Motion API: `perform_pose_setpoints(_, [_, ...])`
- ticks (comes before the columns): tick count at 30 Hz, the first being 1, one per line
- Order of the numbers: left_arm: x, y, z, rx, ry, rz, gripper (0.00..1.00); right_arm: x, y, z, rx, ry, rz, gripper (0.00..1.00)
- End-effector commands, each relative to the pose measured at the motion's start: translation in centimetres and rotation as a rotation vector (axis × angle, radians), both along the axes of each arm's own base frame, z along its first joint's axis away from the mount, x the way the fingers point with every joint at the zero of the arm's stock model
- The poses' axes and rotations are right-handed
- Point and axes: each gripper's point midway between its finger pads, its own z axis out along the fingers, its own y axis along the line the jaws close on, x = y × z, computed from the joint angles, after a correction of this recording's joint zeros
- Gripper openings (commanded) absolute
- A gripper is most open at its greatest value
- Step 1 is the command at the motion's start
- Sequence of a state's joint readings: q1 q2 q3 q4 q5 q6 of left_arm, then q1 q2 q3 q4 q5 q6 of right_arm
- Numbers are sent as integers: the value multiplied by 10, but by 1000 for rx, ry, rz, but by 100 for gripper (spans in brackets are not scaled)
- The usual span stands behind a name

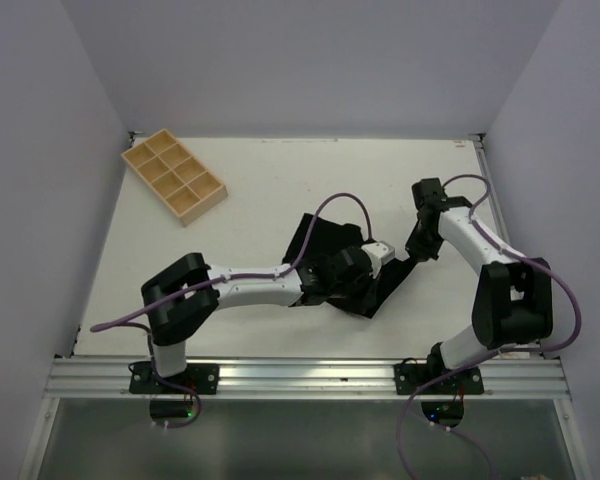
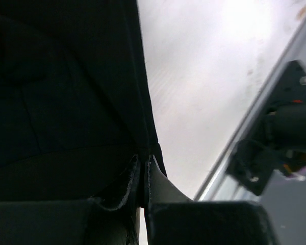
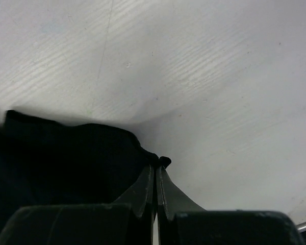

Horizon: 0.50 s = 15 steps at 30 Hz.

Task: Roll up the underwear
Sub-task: Fold the underwear

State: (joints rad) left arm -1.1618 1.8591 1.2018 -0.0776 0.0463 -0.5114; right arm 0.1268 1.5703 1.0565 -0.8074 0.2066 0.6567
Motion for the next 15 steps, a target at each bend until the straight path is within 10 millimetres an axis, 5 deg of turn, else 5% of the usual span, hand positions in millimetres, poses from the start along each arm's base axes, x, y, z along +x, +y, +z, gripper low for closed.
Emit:
perform_pose_setpoints(1, [-14,-32,73,-232,19,-68,0,-3,-17,40,-82,-57,-4,0])
perform_pose_setpoints(6, [-17,-19,94,-275,16,-45,0,1,-9,67,-33,-142,5,0])
perform_pose_setpoints(15, [-2,30,79,-257,96,63,0,16,29,93,-33,-224,80,0])
